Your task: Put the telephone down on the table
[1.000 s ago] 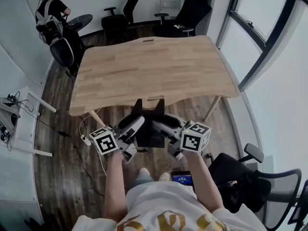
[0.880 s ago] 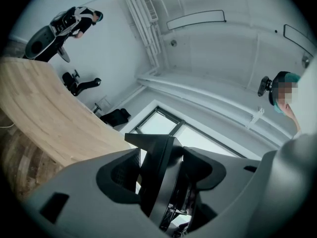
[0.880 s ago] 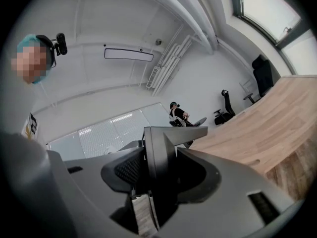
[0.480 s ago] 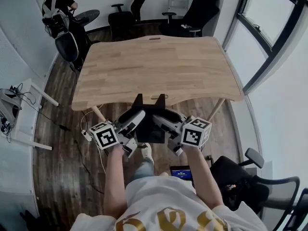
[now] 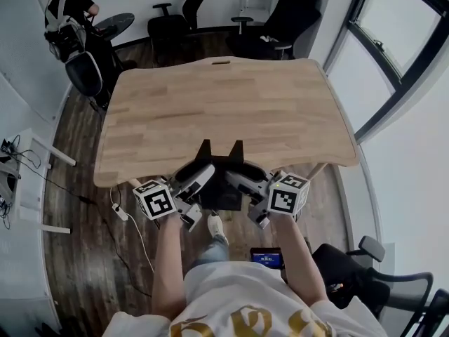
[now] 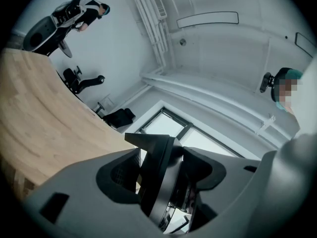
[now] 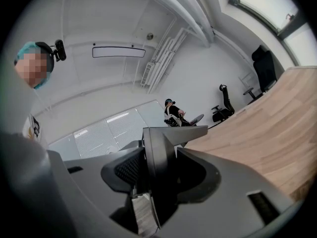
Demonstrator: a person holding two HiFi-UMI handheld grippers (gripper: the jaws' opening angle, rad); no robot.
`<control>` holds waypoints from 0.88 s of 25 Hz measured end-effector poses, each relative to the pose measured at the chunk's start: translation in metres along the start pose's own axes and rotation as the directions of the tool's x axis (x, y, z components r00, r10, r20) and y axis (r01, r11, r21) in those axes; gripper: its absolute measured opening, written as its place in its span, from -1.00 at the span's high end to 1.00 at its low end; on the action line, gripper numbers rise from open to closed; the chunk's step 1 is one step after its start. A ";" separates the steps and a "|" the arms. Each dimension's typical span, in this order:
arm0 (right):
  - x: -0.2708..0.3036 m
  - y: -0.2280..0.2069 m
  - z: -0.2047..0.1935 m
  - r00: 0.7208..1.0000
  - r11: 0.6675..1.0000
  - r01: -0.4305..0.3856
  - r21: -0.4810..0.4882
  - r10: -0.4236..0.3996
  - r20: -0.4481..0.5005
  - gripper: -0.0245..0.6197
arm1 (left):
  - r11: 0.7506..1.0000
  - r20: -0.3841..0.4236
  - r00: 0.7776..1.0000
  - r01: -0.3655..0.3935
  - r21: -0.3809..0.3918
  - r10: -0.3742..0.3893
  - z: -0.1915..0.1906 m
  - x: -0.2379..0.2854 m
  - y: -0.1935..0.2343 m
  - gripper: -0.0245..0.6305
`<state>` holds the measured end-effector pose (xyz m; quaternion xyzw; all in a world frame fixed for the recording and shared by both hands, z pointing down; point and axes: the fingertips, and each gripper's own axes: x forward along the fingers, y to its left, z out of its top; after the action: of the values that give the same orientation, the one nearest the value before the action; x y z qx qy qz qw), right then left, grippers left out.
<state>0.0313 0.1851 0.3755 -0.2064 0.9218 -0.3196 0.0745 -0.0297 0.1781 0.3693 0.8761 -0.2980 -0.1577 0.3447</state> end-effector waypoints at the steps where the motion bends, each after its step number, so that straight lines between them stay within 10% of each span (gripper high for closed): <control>1: 0.009 -0.013 0.008 1.000 1.000 0.005 0.000 -0.005 -0.001 0.30 | 1.000 -0.007 1.000 0.007 0.000 -0.007 0.008 0.010 0.013 0.18; 22: 0.152 -0.183 0.059 0.995 0.993 0.085 0.083 -0.080 -0.057 0.30 | 0.992 -0.106 0.994 0.000 -0.128 -0.013 0.098 0.097 0.207 0.18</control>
<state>-0.0291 -0.0434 0.4416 -0.2323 0.8996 -0.3670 0.0452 -0.0877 -0.0538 0.4371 0.8603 -0.2656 -0.1307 0.4151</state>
